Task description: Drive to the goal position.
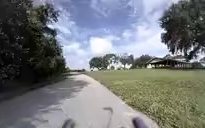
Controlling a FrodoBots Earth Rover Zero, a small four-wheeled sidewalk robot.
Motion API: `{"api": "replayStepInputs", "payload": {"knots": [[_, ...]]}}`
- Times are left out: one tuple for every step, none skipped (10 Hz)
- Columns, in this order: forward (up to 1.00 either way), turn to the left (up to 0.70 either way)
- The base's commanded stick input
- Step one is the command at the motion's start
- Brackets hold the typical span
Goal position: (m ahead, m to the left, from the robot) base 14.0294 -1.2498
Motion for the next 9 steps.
{"api": "replayStepInputs", "payload": {"knots": [[0.69, 0.34], [0.69, 0.22], [0.69, 0.03], [0.69, 0.03], [0.69, 0.03], [0.69, 0.15], [0.69, 0.28], [0.68, 0.31], [0.68, 0.1]]}}
